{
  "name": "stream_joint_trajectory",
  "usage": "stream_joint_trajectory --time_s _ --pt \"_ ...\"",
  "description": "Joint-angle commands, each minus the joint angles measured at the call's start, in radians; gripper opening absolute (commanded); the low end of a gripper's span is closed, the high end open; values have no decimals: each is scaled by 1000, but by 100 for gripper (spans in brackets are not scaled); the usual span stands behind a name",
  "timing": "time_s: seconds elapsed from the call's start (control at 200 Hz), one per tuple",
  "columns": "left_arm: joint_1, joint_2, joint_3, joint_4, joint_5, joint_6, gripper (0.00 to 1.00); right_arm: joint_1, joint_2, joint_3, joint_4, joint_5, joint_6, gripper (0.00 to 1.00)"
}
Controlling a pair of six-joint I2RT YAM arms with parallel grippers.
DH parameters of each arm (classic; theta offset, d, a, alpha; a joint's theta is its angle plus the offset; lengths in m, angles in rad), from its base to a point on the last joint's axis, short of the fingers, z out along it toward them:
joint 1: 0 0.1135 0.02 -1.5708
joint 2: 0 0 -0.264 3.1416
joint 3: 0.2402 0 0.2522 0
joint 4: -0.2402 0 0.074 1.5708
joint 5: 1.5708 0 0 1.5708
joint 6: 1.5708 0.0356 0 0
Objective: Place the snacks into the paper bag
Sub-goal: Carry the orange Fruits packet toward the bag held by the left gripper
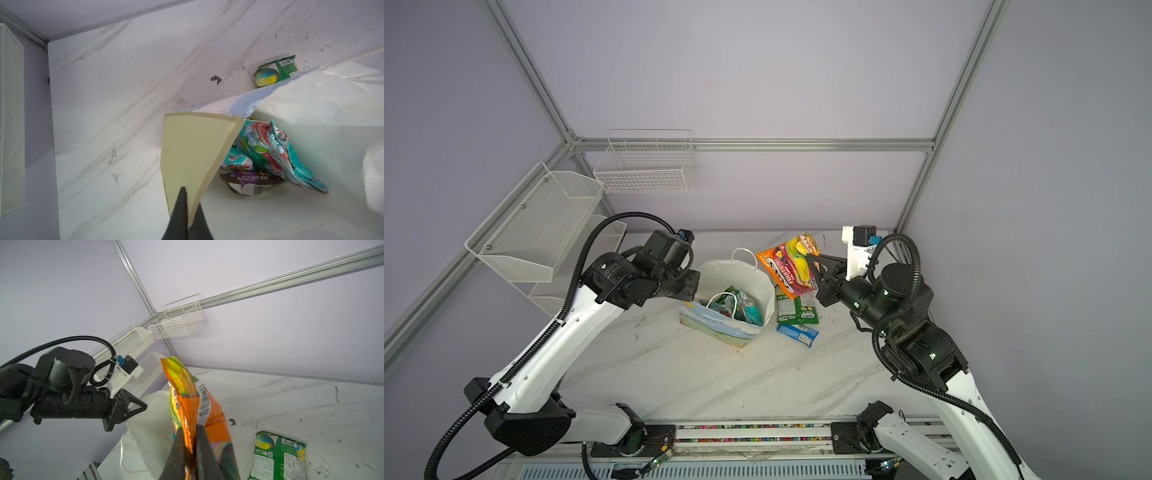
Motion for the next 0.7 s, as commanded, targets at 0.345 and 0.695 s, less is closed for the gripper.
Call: stream_joint_trajectory --time_s 0.345,0.695 --pt "-16 -1 146 17 -34 -12 0 1 7 -5 139 -65 45 0" --pt "-24 11 154 15 -40 -15 0 1 7 -32 184 -102 81 0"
